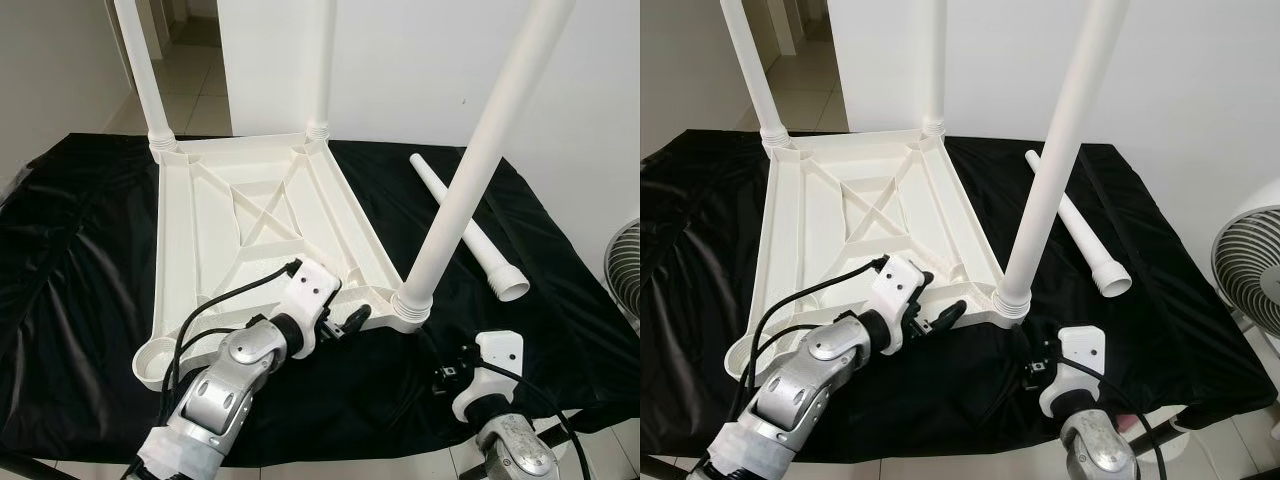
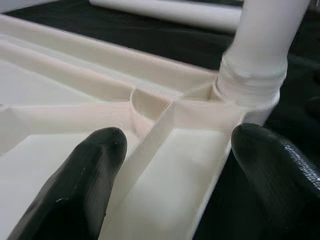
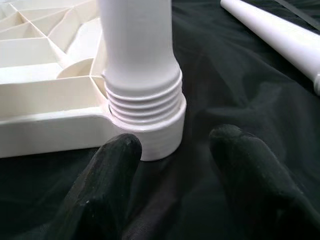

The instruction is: Building children table

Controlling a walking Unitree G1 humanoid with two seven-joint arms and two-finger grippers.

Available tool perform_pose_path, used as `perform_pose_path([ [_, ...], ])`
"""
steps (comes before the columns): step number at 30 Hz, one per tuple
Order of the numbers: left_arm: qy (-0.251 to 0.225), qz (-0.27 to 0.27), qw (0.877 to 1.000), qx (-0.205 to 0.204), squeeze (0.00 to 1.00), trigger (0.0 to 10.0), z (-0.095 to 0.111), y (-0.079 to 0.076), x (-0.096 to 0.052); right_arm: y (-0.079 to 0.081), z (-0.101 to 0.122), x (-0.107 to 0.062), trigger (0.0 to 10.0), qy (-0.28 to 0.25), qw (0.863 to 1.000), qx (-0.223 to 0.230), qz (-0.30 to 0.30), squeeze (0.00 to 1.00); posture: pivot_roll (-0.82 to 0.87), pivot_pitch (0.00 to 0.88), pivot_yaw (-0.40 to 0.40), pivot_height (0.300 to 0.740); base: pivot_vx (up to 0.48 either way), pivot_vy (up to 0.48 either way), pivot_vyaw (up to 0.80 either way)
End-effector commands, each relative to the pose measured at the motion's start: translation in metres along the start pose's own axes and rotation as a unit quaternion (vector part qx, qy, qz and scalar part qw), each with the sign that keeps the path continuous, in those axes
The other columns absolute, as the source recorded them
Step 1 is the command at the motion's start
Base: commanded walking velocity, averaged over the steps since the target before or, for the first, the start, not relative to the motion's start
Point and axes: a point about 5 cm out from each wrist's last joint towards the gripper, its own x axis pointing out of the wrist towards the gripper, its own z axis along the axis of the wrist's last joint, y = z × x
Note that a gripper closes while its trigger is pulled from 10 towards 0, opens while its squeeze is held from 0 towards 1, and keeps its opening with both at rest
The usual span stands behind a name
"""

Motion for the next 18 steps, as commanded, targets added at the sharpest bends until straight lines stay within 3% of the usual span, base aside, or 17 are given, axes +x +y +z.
perform_pose_path([
  [1, 0.012, -0.07, 0.997, -0.003, 0.0, 10.0, -0.004, -0.011, -0.002, -0.003, -0.001, -0.003, 10.0, 0.004, 1.0, 0.002, -0.003, 0.0, -0.06, 0.088, -0.008, 0.74, 0.0, 0.0, 0.0],
  [4, 0.036, -0.086, 0.996, 0.006, 0.0, 10.0, -0.012, -0.015, -0.005, -0.002, -0.001, -0.005, 10.0, 0.005, 1.0, 0.004, -0.003, 0.0, -0.05, 0.095, -0.003, 0.74, 0.0, 0.0, 0.0],
  [6, 0.081, -0.066, 0.994, 0.015, 0.0, 10.0, -0.025, -0.01, -0.004, -0.001, 0.001, -0.006, 10.0, 0.001, 1.0, 0.009, -0.001, 0.0, -0.05, 0.098, 0.0, 0.74, 0.0, 0.0, 0.0],
  [9, 0.094, -0.059, 0.994, 0.019, 0.0, 10.0, -0.03, -0.009, -0.003, 0.0, 0.002, -0.007, 10.0, -0.002, 1.0, 0.014, 0.001, 0.0, -0.05, 0.098, 0.0, 0.74, 0.0, 0.0, 0.0],
  [18, 0.135, -0.004, 0.991, -0.019, 0.0, 10.0, -0.037, -0.002, 0.003, 0.01, 0.009, -0.013, 10.0, -0.012, 0.998, 0.029, 0.052, 0.0, -0.07, 0.102, 0.006, 0.74, 0.0, 0.0, 0.0],
])
